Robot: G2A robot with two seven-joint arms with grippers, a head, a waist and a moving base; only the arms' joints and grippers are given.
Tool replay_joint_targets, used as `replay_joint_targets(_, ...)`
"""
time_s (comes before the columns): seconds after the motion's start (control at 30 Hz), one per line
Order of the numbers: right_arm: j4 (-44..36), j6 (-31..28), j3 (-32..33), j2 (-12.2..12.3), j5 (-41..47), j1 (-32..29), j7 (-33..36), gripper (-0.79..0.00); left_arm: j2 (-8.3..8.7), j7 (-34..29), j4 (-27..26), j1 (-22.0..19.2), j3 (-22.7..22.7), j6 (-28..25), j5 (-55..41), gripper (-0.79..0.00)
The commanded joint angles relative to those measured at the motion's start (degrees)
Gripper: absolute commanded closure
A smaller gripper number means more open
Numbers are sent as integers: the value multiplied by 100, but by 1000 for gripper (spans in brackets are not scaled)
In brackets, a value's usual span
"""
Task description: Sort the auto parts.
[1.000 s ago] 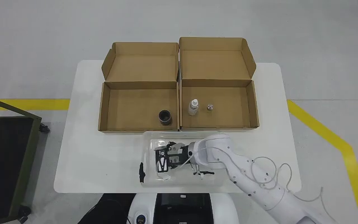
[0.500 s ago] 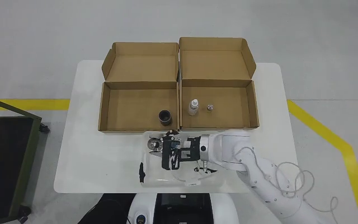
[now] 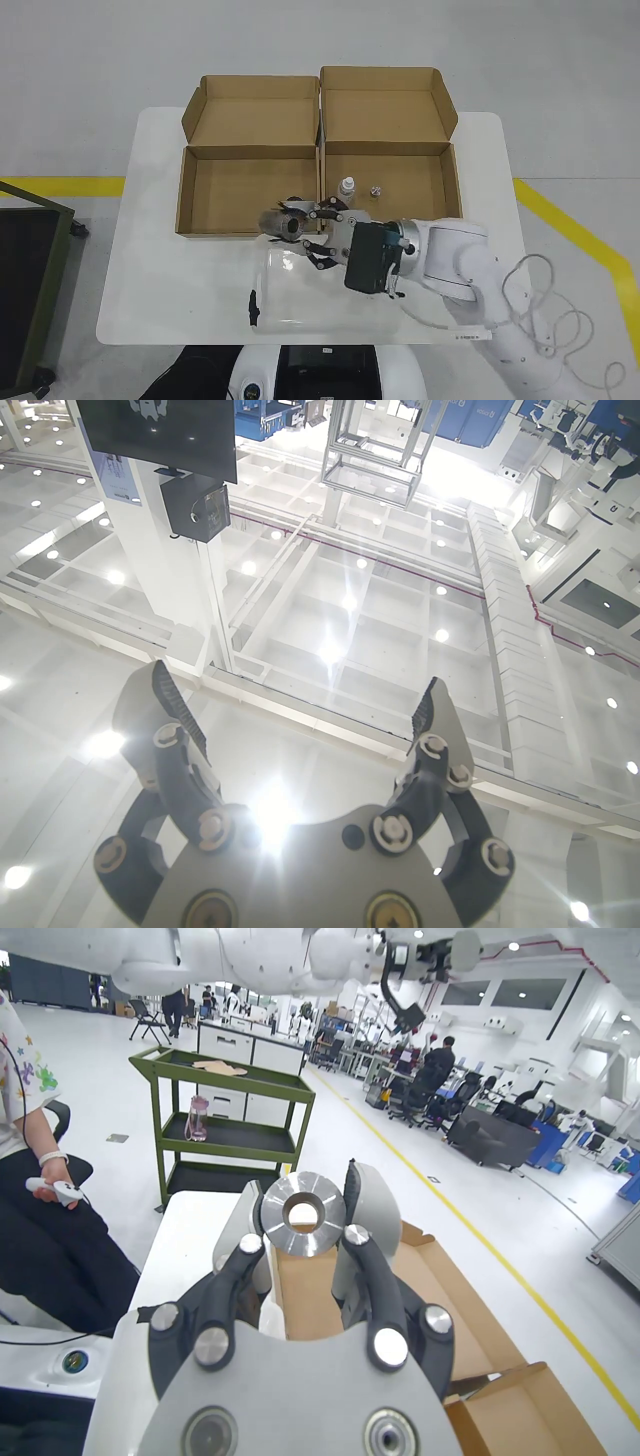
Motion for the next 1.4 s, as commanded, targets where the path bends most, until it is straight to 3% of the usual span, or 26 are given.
replay_joint_targets(0.0, -18, 20, 73, 4, 5, -22, -168, 0, 0, 0, 0, 0, 0, 0, 0, -785)
replay_joint_targets(0.43, -162, 198, 435, 20, 35, -162, -827, 0, 0, 0, 0, 0, 0, 0, 0, -785)
replay_joint_targets(0.73, -114, 311, 408, 8, -16, -177, -841, 0, 0, 0, 0, 0, 0, 0, 0, -785)
replay_joint_targets(1.0, 606, 322, -143, -79, 145, 165, -87, 0, 0, 0, 0, 0, 0, 0, 0, -785)
replay_joint_targets(1.37, 2042, 667, -1231, -417, 539, 1272, 983, 0, 0, 0, 0, 0, 0, 0, 0, -785)
